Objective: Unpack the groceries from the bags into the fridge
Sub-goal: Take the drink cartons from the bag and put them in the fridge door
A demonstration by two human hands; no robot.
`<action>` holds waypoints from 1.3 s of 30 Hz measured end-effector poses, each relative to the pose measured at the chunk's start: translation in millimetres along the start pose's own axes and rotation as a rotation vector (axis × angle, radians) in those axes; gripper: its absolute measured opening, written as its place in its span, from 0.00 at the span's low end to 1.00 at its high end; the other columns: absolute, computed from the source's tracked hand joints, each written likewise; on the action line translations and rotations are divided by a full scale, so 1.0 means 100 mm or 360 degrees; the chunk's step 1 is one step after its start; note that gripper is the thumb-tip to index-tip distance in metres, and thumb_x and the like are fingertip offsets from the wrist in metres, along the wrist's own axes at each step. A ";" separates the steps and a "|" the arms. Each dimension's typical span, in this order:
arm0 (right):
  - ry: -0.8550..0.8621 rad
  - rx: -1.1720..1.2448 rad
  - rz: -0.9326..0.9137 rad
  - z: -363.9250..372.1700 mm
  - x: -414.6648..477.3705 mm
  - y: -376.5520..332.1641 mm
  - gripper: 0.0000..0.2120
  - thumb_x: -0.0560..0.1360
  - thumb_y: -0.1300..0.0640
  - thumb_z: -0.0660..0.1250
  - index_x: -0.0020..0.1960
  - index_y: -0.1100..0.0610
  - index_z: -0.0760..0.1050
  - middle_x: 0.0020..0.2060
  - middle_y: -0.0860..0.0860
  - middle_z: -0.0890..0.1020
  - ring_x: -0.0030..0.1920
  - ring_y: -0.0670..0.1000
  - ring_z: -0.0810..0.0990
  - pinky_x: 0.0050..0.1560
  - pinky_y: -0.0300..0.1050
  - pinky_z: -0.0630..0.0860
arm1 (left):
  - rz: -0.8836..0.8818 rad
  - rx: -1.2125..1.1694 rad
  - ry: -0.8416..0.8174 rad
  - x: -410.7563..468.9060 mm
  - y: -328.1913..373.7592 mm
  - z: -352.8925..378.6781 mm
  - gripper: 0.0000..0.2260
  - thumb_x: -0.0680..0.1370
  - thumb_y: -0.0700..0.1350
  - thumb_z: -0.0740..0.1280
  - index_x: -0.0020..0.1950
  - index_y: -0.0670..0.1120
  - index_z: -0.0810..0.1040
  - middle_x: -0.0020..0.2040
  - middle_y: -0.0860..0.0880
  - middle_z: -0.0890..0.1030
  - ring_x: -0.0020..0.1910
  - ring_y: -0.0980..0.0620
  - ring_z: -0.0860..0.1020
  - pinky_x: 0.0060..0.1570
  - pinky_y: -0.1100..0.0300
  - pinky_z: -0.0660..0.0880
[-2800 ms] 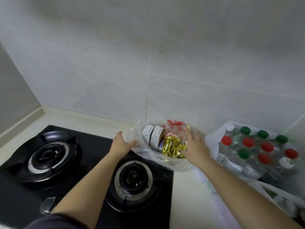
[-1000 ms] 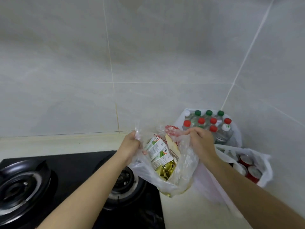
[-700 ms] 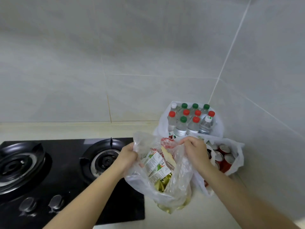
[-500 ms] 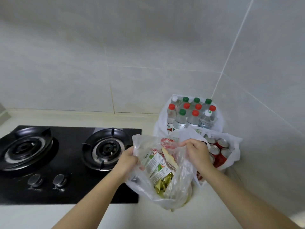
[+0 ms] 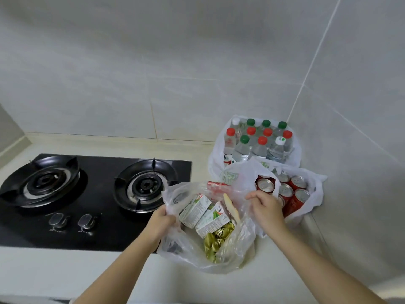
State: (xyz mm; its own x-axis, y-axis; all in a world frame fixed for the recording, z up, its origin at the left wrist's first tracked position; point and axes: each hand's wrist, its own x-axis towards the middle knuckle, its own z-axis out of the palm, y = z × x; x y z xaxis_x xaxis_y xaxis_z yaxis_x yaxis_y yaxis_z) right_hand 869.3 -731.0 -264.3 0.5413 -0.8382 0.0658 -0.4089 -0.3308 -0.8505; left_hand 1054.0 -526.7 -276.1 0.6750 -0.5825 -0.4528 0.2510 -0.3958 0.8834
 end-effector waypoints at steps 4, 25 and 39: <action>-0.0088 -0.0091 -0.0021 0.03 -0.09 0.08 0.15 0.78 0.67 0.60 0.44 0.51 0.79 0.41 0.37 0.80 0.44 0.36 0.77 0.44 0.25 0.69 | -0.0046 0.0231 0.0045 0.11 -0.12 -0.02 0.08 0.74 0.30 0.60 0.49 0.39 0.75 0.41 0.43 0.79 0.36 0.50 0.79 0.36 0.57 0.76; -0.0987 -0.1344 -0.0735 0.66 -0.29 -0.54 0.15 0.79 0.61 0.57 0.63 0.56 0.74 0.58 0.53 0.75 0.59 0.55 0.74 0.60 0.50 0.69 | 0.1296 0.2364 -0.0143 0.61 0.04 0.12 0.20 0.74 0.43 0.58 0.65 0.49 0.75 0.64 0.49 0.77 0.67 0.46 0.72 0.67 0.47 0.64; -0.1180 -0.2098 -0.0483 0.79 0.49 -0.11 0.23 0.72 0.65 0.66 0.65 0.54 0.71 0.56 0.52 0.77 0.54 0.55 0.78 0.45 0.49 0.77 | 0.0806 0.2610 -0.0064 1.10 0.21 0.39 0.15 0.78 0.52 0.57 0.60 0.48 0.74 0.59 0.49 0.76 0.58 0.49 0.73 0.62 0.46 0.61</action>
State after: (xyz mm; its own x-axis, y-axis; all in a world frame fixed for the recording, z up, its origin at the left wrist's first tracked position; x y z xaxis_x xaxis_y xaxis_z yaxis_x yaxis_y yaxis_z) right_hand 958.0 -733.9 -292.8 0.7896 -0.4065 -0.4597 -0.3411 -0.9135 0.2219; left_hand 1106.4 -626.5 -311.9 0.4343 -0.8750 -0.2140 -0.9008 -0.4232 -0.0975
